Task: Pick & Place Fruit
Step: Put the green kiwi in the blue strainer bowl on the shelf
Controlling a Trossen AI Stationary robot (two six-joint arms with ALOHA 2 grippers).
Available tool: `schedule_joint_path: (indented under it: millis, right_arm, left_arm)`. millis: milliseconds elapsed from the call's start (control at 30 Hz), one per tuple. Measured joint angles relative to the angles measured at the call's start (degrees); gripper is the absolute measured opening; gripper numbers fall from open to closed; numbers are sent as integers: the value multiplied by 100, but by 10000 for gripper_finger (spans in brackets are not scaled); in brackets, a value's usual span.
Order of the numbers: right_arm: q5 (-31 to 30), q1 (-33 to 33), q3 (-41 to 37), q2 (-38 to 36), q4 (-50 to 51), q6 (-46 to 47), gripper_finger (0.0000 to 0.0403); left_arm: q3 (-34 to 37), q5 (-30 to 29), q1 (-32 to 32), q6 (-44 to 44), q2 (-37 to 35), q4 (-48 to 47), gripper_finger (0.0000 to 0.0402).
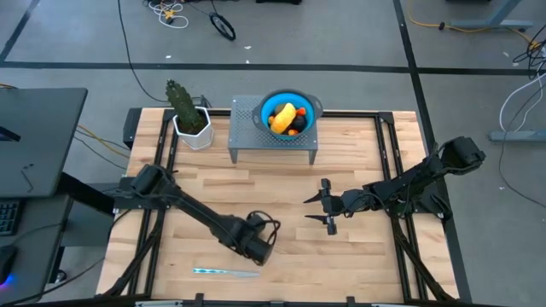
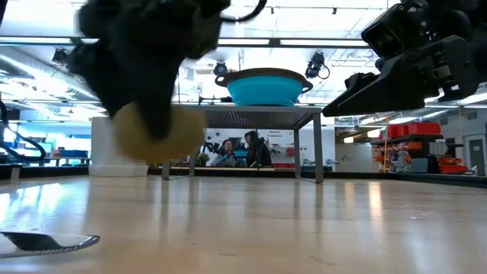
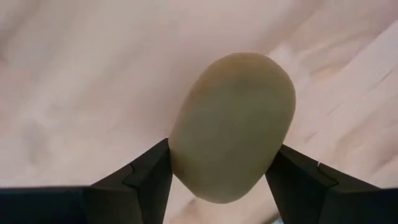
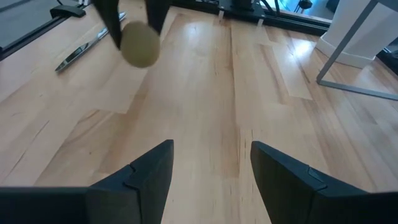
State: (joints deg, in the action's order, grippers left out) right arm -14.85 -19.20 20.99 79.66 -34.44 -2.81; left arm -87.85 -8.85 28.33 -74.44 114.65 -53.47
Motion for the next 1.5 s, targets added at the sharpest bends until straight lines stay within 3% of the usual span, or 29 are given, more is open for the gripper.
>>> schedule_joint_path:
  millis: [200,367,467,600,700,833,900,1133,1400,1500]
  right_arm:
    - [-5,7,0,0,-3,-2,224]
    - [-8,42,0,0,-7,-2,224]
    - [-8,42,0,0,-7,0,224]
    - [-9,42,-2,2,-18,28,224]
    - [-171,46,-7,2,-56,-2,224]
    - [-621,48,-7,4,-118,-11,224]
    - [-655,51,-7,4,-158,-22,224]
    - [-612,48,-8,4,-173,121,224]
    - [-612,48,-9,4,-138,223,224]
    - [-610,48,-17,4,-136,238,224]
  left_arm:
    - [0,-486,-480,576,-868,13,243]
    - [-4,-1495,-1072,1319,-1757,92,237]
    - [-4,-2409,-1407,2201,-2126,401,237]
    - [-11,-3479,-1842,3628,-2310,1141,244]
    - [-11,-3826,-2285,4616,-2313,1758,244]
    - [-4,-4255,-3003,5208,-2271,2376,240]
    - [-4,-4177,-3368,5469,-2273,2699,240]
    - [0,-2716,-4358,5537,-2248,3316,247]
    - [2,-2473,-4606,5967,-1725,4092,258]
    - [6,-2681,-4626,6118,-1576,4282,275]
